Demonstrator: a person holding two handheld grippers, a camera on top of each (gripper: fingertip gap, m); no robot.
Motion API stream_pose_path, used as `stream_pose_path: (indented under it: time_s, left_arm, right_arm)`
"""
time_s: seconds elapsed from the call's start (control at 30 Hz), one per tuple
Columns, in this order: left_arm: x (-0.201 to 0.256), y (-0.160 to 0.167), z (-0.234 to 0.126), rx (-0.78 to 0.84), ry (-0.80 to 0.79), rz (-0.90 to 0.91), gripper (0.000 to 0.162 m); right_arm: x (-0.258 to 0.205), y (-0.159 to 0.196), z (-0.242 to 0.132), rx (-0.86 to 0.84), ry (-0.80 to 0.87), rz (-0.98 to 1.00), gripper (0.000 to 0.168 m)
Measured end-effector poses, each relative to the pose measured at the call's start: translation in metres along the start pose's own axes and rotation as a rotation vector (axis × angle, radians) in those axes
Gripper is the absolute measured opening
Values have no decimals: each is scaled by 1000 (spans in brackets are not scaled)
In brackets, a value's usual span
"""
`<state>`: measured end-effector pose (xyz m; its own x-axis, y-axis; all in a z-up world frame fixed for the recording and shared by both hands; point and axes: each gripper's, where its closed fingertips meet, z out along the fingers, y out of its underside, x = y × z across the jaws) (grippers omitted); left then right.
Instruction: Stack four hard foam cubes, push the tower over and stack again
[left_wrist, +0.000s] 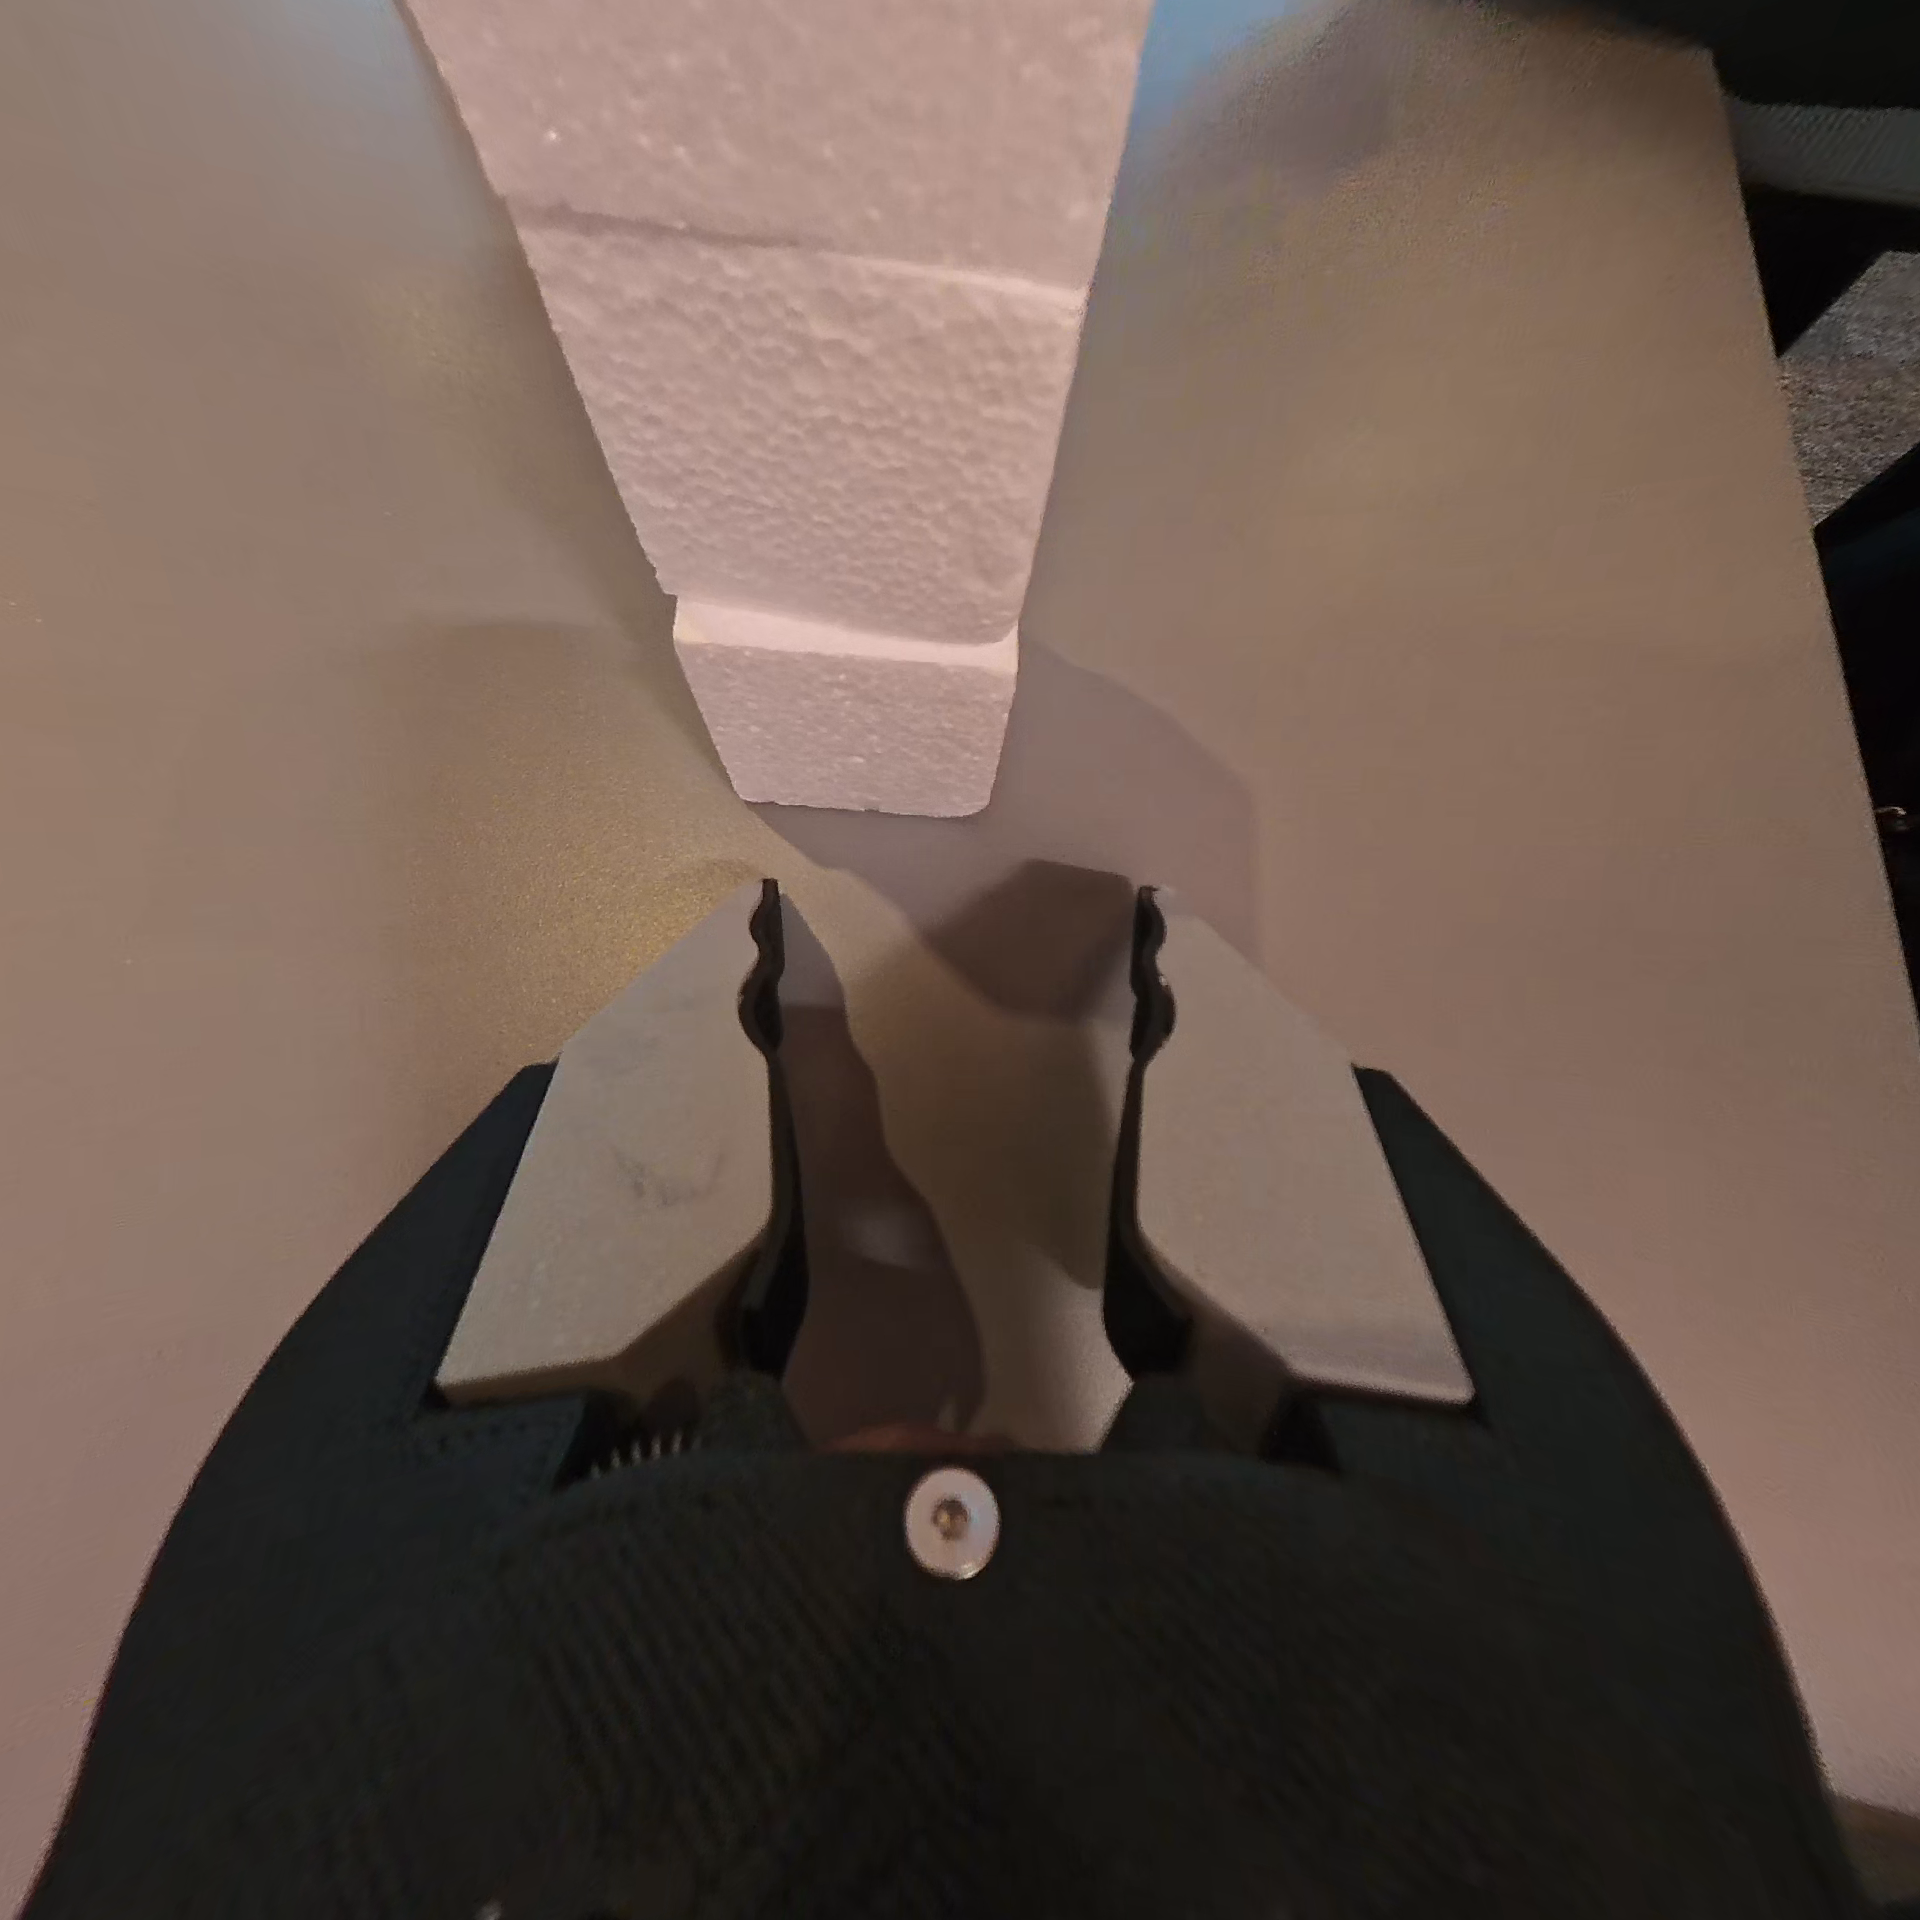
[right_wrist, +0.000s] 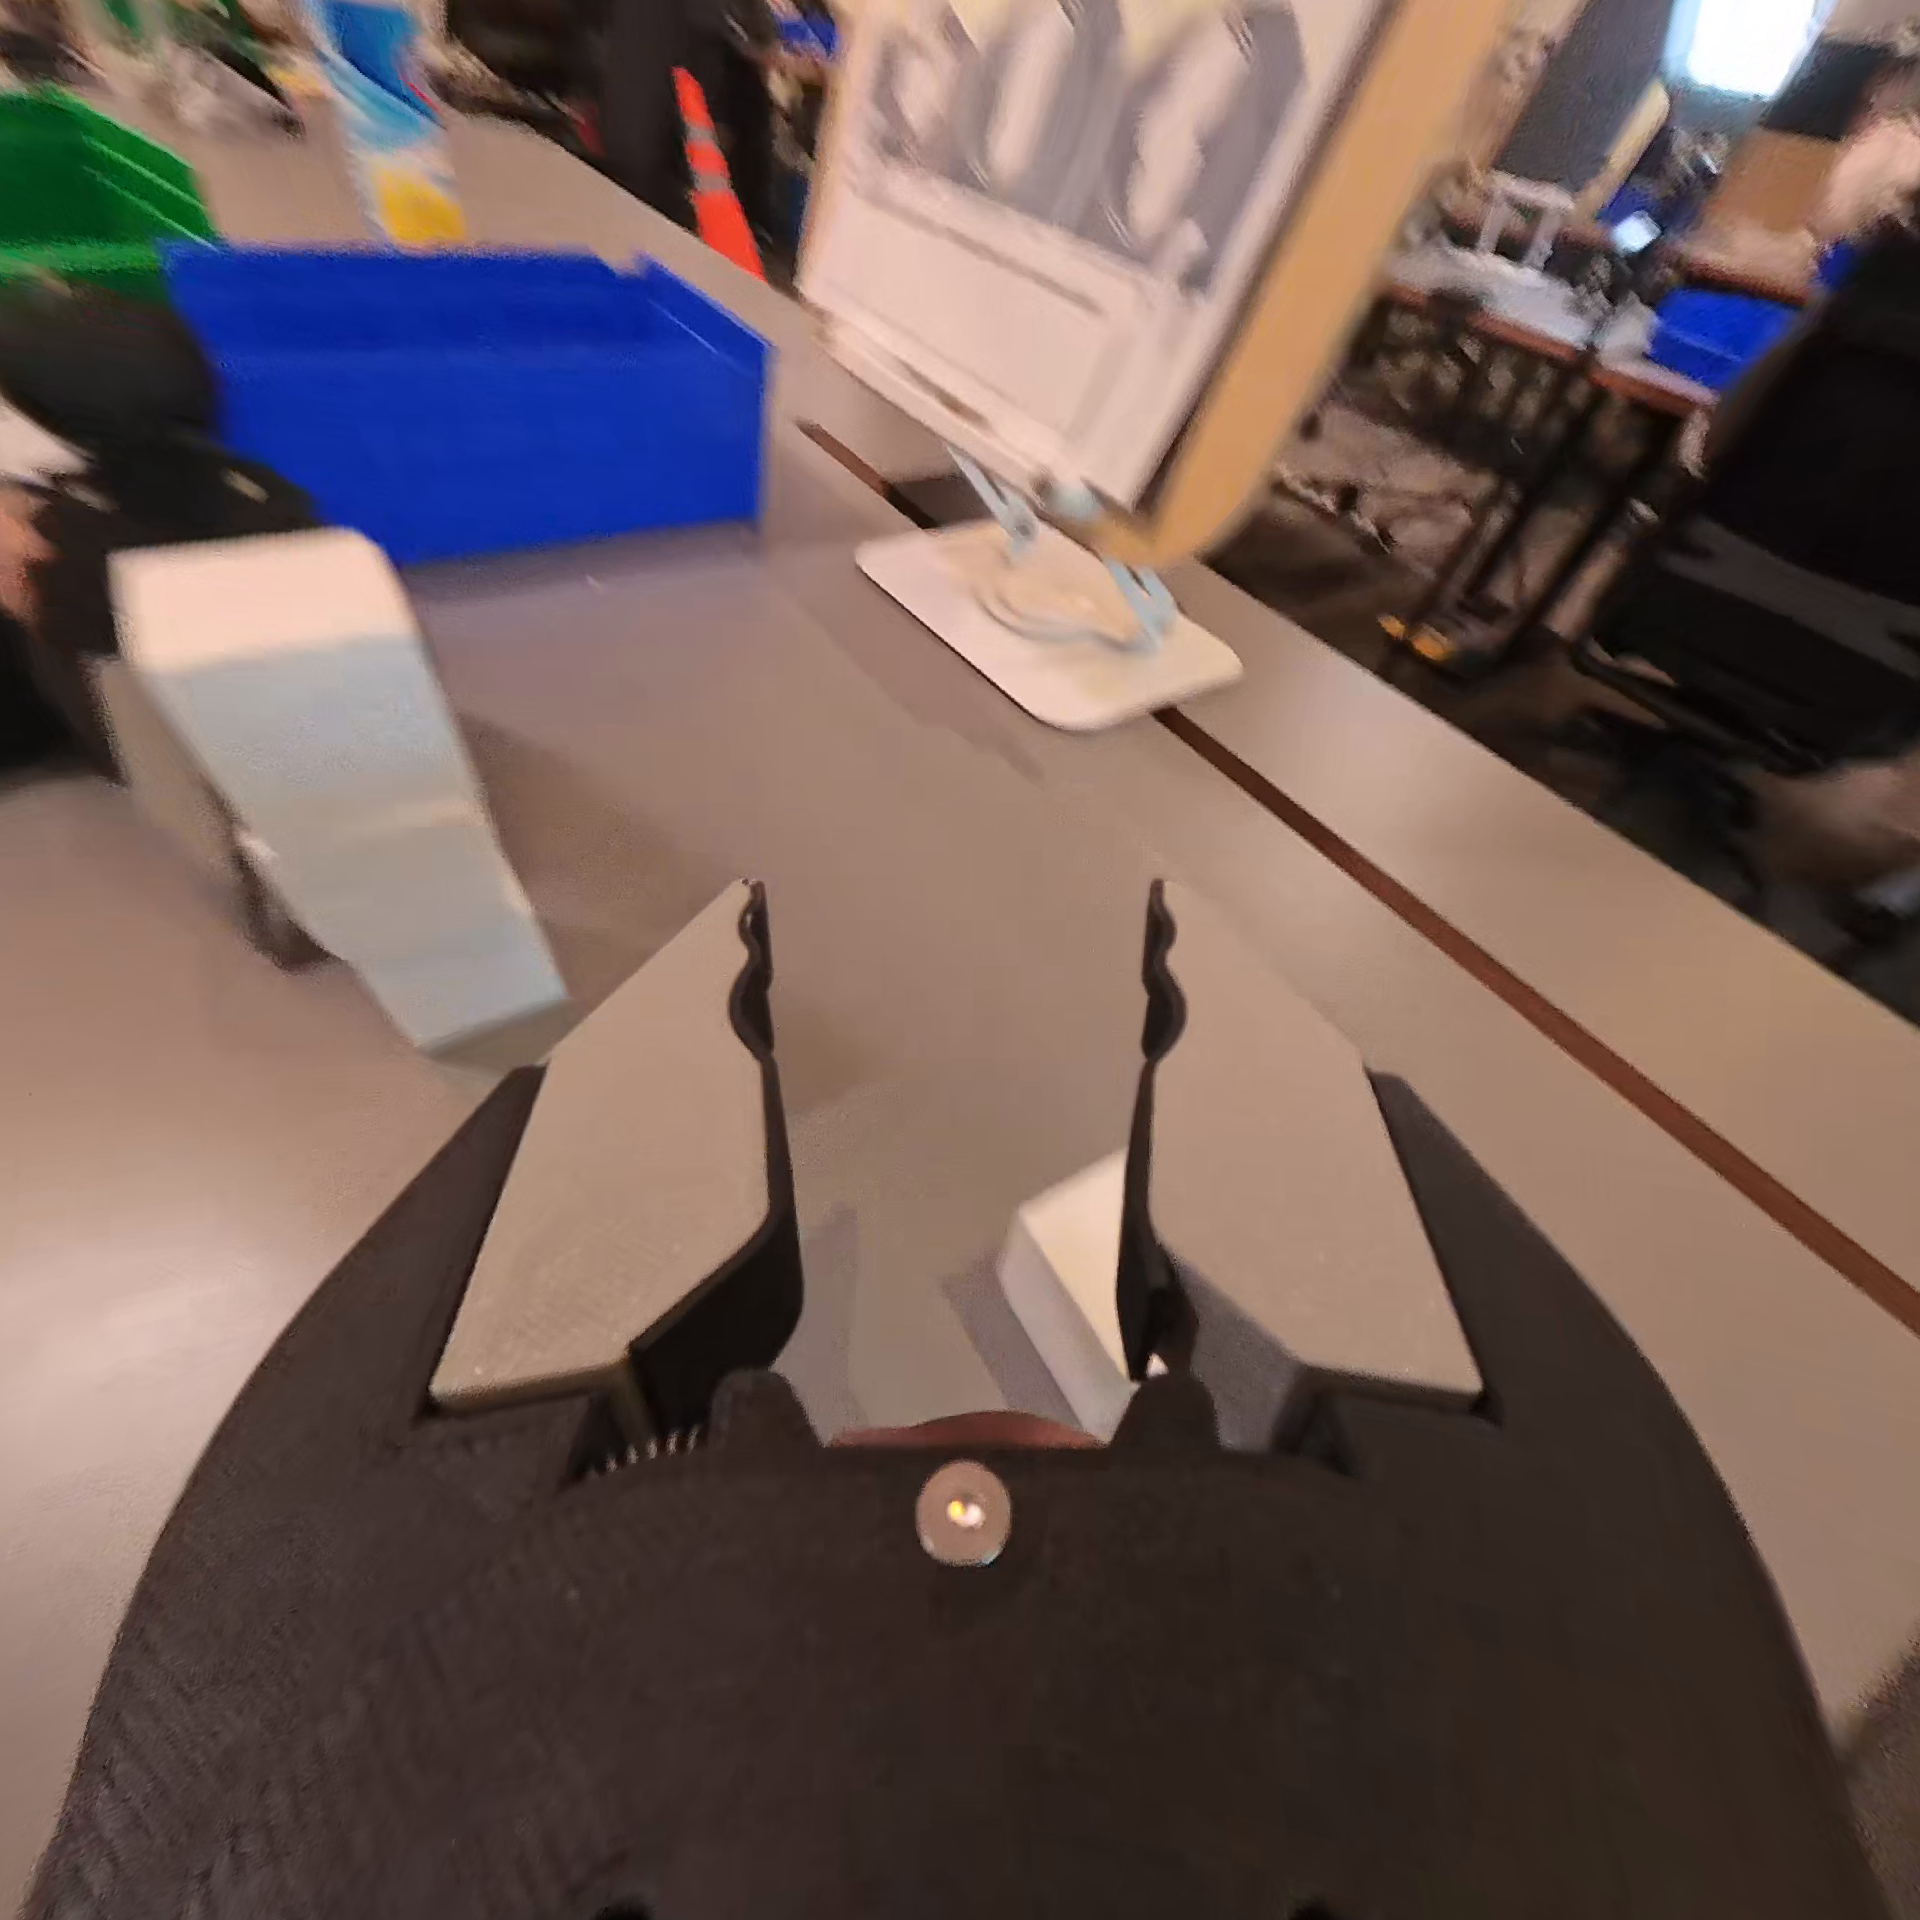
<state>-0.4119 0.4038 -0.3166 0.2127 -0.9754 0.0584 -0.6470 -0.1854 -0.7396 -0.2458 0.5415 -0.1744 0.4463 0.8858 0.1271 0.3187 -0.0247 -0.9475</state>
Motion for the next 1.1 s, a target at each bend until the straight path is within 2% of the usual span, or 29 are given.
stream_pose_path:
  time_s: [0.13,0.27,0.43,0.67,0.97,1.1]
  left_arm:
    - [0,0,0,0,0,0,66]
    - [0,0,0,0,0,0,66]
    - [1,0,0,-1,0,2,68]
    - [2,0,1,-3,1,10,70]
    - [3,0,1,-4,1,13,71]
    - [3,0,1,-4,2,11,71]
  right_arm:
    - [32,52,-1,-153,76,46,76]
    - [36,80,4,-251,83,-4,80]
    - [38,91,2,-250,55,-20,78]
    - [47,97,-1,-175,31,54,77]
    - [45,112,7,-192,-3,76,79]
    - [48,110,5,-159,-6,105,73]
